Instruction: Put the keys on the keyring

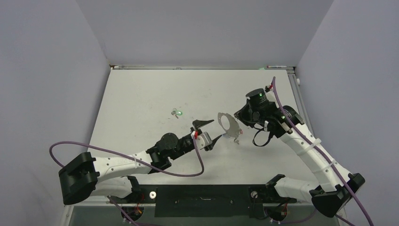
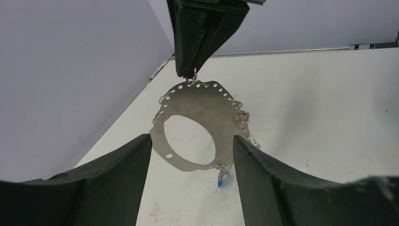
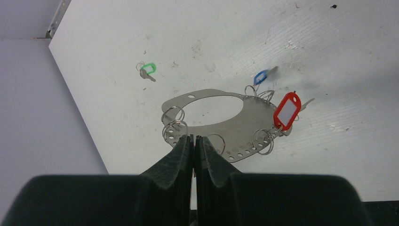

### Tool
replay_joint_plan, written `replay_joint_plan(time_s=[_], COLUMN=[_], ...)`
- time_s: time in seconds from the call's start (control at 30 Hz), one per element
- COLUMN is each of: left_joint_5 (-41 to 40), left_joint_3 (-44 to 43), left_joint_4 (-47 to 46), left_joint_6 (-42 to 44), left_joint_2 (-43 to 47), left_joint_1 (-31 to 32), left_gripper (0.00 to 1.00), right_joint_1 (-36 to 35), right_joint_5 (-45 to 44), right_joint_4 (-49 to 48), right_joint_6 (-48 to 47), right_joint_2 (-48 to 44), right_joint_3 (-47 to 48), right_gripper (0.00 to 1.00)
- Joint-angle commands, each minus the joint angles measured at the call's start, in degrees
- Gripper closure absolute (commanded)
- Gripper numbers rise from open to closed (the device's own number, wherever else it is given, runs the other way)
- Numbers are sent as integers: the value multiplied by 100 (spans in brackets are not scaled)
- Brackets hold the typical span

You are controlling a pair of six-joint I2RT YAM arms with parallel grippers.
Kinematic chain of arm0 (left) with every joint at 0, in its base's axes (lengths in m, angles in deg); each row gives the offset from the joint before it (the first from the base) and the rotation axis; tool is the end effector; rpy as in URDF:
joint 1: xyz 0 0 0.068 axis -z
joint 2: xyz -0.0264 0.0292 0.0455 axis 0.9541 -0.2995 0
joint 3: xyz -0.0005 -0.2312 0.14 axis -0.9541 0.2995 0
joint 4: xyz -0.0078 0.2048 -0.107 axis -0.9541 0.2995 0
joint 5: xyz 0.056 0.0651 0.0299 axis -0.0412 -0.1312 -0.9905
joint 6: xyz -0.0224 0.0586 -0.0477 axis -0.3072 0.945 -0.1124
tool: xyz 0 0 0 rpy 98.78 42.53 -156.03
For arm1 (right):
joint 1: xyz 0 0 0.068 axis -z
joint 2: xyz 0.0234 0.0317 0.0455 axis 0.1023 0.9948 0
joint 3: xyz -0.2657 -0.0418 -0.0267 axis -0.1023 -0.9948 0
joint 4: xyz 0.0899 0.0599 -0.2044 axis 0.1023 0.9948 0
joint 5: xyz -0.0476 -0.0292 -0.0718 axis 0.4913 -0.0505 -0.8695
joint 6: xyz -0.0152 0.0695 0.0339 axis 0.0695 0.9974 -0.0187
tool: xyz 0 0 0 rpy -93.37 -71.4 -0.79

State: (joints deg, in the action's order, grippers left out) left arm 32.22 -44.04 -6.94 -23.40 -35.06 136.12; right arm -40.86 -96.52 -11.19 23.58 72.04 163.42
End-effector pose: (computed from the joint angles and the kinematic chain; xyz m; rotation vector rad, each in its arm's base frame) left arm 0.1222 -0.2377 0.2991 0.9308 1.1230 -0.5988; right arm 0.1791 0.1129 0.3364 0.8595 2.3553 0.6617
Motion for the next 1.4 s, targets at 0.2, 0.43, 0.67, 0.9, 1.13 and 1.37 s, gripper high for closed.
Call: replay_joint_plan(time_s=[0.2,0.43,0.67,0.9,1.13,1.37], left_joint_5=[514,346,139,-118,-355,-738], left_joint_3=[-732,-899,-1075,-1182,-1260,-1325], left_joint_4=[-977,-1134,-1125,-1287,-1386,-1443], left_joint_6=[672,934,1171,1269,1420,1605], left_joint_2=[-835,-1164,-1409,-1631,-1793,-1932], left_joint_1=[138,158,158,158,158,175], left_gripper=[44,53,59,66,76,93], right_joint_1=[-152,-246,-347,-429,-485,-533], right_joint_5=[-100,-94,-127,-137,-171,-155], right_joint_4=[-135,-210,-280,-332,-361,-387], right_joint_6=[369,419,478,526,561,625], right_joint_2=[-171,-123,-108,-70,-75,-52], right_joint_3=[28,-13,-12,-38,-49,-57], right_gripper=[95,95,95,95,95,95])
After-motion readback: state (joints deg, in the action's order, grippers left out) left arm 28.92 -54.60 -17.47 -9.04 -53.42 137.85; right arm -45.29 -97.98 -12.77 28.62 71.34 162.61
